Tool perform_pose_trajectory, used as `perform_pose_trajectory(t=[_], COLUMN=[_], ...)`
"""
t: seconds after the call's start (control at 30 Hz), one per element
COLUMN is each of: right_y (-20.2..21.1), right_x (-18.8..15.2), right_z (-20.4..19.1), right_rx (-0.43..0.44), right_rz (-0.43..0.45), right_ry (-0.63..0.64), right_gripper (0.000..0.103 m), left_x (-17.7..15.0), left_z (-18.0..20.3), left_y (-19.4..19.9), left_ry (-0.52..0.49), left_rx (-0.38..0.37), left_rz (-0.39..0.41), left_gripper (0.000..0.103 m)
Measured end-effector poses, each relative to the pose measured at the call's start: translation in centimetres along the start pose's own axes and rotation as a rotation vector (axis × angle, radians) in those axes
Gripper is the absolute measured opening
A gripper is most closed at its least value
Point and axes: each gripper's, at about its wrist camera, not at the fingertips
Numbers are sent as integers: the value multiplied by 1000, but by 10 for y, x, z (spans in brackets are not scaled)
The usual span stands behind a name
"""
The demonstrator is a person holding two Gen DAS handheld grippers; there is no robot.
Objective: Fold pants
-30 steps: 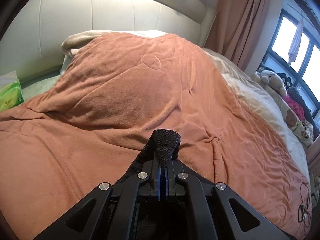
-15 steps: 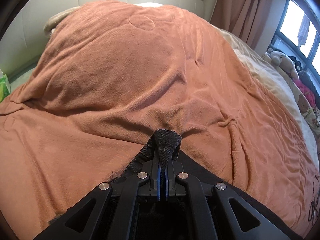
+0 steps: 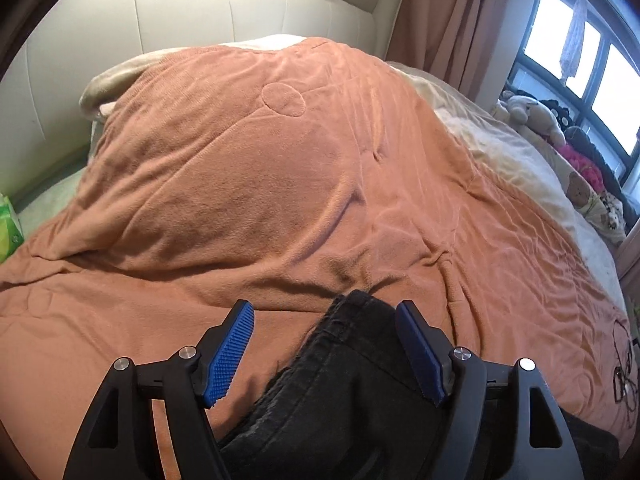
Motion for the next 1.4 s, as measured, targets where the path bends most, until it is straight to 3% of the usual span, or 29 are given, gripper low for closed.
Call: perform_pose_trajectory(t=[0.1,0.13,0.17,0.2,0.3,0.63,0.9,1.13,1.27,1.4], right_y=[12,17,23,31,47,78,86,84,63,40], right_x=[-1,0,1,3,9,-15,-45,-64,-70,-76], right_z=[-2,-2,-1,-1,-3,-17,-39,-70,-91,-113], right_rx=[36,53,73,89,94,16,-4,-63,-77,-88], right_rz=[17,25,44,72,95,165,107,78,33,3], right_ry=[43,50,46,42,70,262,444,669,764,849], right_gripper=[28,36,55,66,81,82,82,82,82,82], left_x=[-5,-8,-12,-15,-25,-69,-102,-109,-113,-119], left_z=[-8,-9,-10,-11,-15,-27,-49,-55,-61,-65], left_y=[15,20,25,29,42,80,99,96,83,69], left_ry=[-4,-6,-14,-22,-41,-59,-3,-13,29,73], left_rx=[6,3,8,14,13,-15,-35,-36,-50,-79], left_rz=[-5,-6,-7,-9,-21,-71,-91,-112,-126,-142], left_gripper=[75,75,75,75,75,75,75,75,74,67])
Point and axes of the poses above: each gripper's, at about its wrist camera, not at the fingertips, and y roughly against the way its jaws point, z to its right, x to its top, and after that the axes turned 14 degrees about -x, right-handed
